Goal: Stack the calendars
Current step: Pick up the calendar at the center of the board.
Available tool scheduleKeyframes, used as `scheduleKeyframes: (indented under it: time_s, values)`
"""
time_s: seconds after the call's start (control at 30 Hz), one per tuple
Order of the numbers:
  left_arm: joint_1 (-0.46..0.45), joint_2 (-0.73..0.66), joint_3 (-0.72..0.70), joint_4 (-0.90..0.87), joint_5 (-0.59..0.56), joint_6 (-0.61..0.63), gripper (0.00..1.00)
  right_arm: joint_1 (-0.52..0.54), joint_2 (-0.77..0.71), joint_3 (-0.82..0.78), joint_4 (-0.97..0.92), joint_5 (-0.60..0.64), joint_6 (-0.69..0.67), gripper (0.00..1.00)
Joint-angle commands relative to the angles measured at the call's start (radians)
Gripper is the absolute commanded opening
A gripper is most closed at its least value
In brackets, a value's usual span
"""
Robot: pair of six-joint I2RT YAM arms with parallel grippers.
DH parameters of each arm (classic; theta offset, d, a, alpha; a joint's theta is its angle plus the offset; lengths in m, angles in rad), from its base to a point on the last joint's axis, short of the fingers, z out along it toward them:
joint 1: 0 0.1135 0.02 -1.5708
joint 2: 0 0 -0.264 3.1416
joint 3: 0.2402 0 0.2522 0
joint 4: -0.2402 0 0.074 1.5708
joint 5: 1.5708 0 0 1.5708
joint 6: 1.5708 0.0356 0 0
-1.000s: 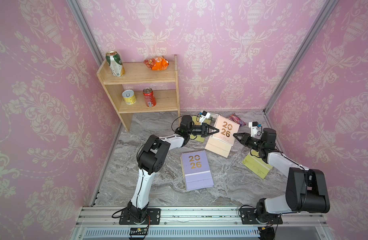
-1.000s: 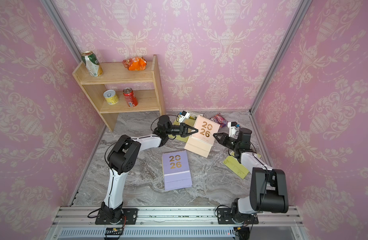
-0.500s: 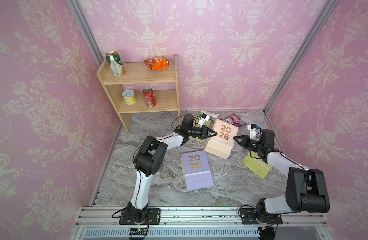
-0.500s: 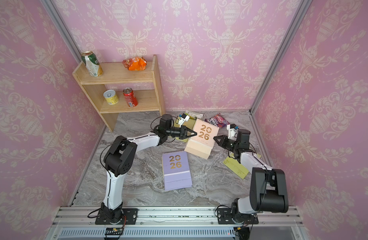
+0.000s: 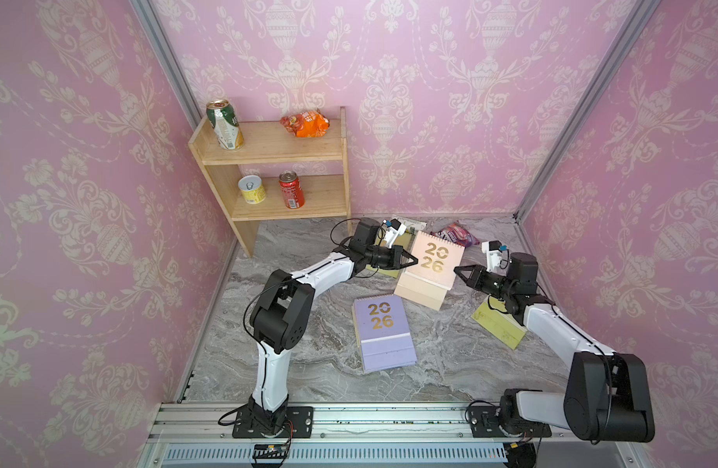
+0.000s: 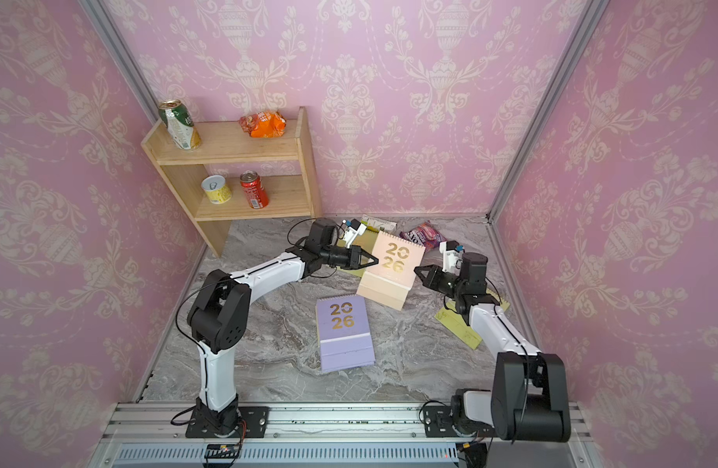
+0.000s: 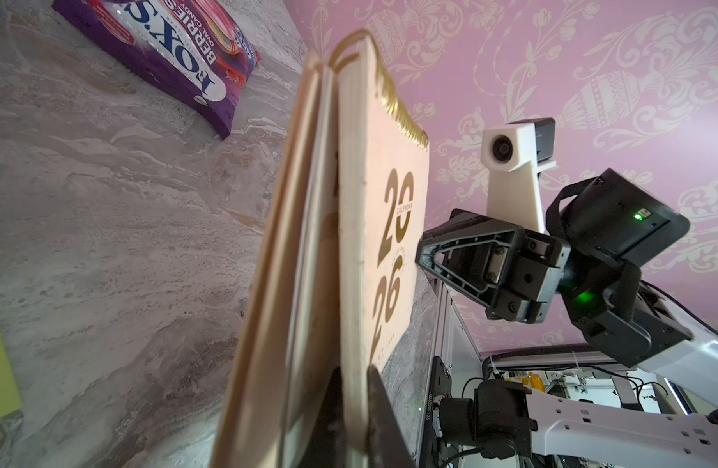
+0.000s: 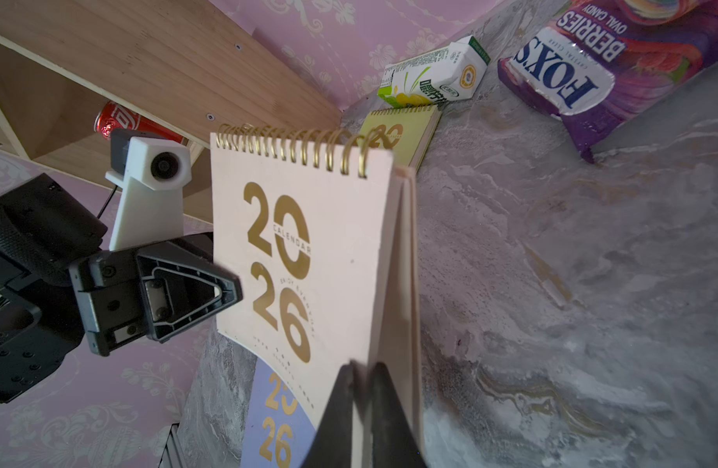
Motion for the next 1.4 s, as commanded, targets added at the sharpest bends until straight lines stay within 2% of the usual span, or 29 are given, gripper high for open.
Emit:
scheduleKeyframes:
  time_s: [0.0, 0.1, 0.27, 0.4, 0.53, 0.7, 0.83, 1.07, 1.27, 1.37]
  values:
    - [-0.039, -0.039, 0.017, -0.039, -0.068, 0.067, 0.15, 0.052, -0.058, 0.004, -0.009, -0.087, -0.045, 0.0]
    - [-0.042, -0.038, 0.012, -0.033, -0.068, 0.067, 0.14, 0.063, -0.084, 0.006, -0.04, -0.073, -0.053, 0.0]
    - [-0.05, -0.021, 0.006, 0.02, -0.054, 0.036, 0.0, 0.072, -0.094, 0.012, -0.107, -0.022, -0.073, 0.0]
    - [-0.053, -0.016, -0.006, 0.06, -0.059, 0.03, 0.0, 0.072, -0.089, 0.012, -0.143, 0.03, -0.086, 0.0]
    - [-0.052, -0.001, -0.003, 0.053, -0.077, 0.049, 0.0, 0.072, -0.072, 0.008, -0.169, 0.08, -0.095, 0.12]
    - [-0.052, 0.024, -0.005, 0.064, -0.078, 0.059, 0.0, 0.065, -0.049, -0.006, -0.156, 0.093, -0.091, 0.21]
    - [-0.053, 0.019, -0.03, 0.084, -0.082, 0.083, 0.0, 0.046, -0.042, -0.015, -0.142, 0.089, -0.08, 0.39]
    - [-0.051, 0.014, -0.066, 0.115, -0.073, 0.129, 0.0, -0.019, -0.064, -0.044, -0.134, 0.089, -0.068, 0.53]
    - [-0.04, 0.022, -0.097, 0.172, -0.042, 0.152, 0.0, -0.086, -0.065, -0.107, 0.009, 0.044, -0.038, 0.62]
    - [-0.029, 0.03, -0.108, 0.211, -0.012, 0.136, 0.0, -0.093, -0.059, -0.12, 0.108, 0.021, -0.042, 0.7]
